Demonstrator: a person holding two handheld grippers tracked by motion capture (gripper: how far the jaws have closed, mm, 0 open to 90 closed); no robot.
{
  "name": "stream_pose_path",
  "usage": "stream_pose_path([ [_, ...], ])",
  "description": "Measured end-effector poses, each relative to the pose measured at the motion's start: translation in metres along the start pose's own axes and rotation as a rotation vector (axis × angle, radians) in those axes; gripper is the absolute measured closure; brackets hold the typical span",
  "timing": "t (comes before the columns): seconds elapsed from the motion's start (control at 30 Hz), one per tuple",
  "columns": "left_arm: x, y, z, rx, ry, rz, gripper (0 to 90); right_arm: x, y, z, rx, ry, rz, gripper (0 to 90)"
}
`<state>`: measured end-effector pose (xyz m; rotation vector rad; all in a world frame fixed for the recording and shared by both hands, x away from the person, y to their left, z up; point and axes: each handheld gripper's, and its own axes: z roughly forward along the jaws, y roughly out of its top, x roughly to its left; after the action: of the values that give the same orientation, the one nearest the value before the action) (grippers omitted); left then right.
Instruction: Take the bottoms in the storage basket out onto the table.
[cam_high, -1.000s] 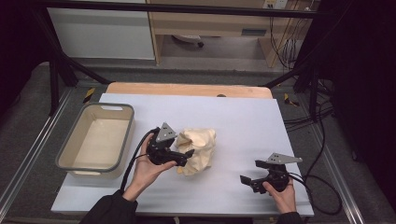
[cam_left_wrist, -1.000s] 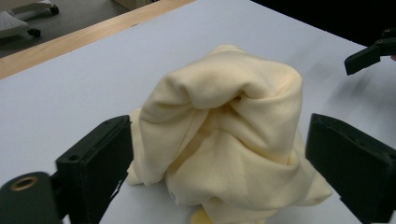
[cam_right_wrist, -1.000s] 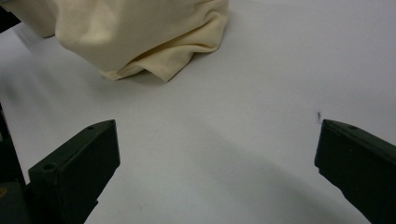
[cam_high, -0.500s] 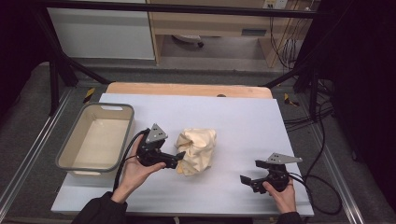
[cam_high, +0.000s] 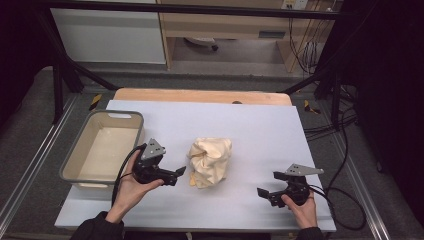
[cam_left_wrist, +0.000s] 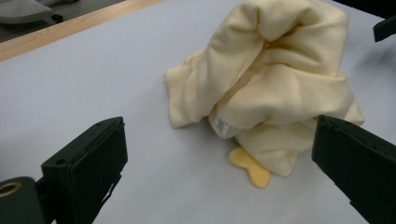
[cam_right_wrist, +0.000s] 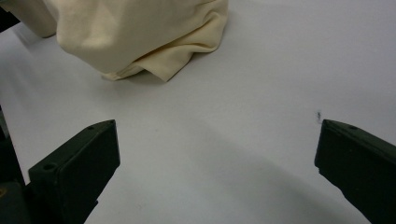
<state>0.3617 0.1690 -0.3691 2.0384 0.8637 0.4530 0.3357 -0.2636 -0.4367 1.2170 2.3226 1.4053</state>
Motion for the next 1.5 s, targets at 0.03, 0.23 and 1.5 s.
stream_pose_path([
  [0.03,0.001,-0.002,-0.002,-0.001,0.006,-0.002,3.2,0.0,0.0,0.0,-0.001,0.0,0.0,0.5],
  [0.23,0.01,-0.013,-0.01,0.0,0.023,-0.019,3.4,0.0,0.0,0.001,0.003,0.001,-0.001,0.5],
  [1.5,0.059,-0.061,-0.051,-0.007,0.14,-0.075,2.5,0.0,0.0,0.0,0.0,-0.002,-0.001,0.5],
])
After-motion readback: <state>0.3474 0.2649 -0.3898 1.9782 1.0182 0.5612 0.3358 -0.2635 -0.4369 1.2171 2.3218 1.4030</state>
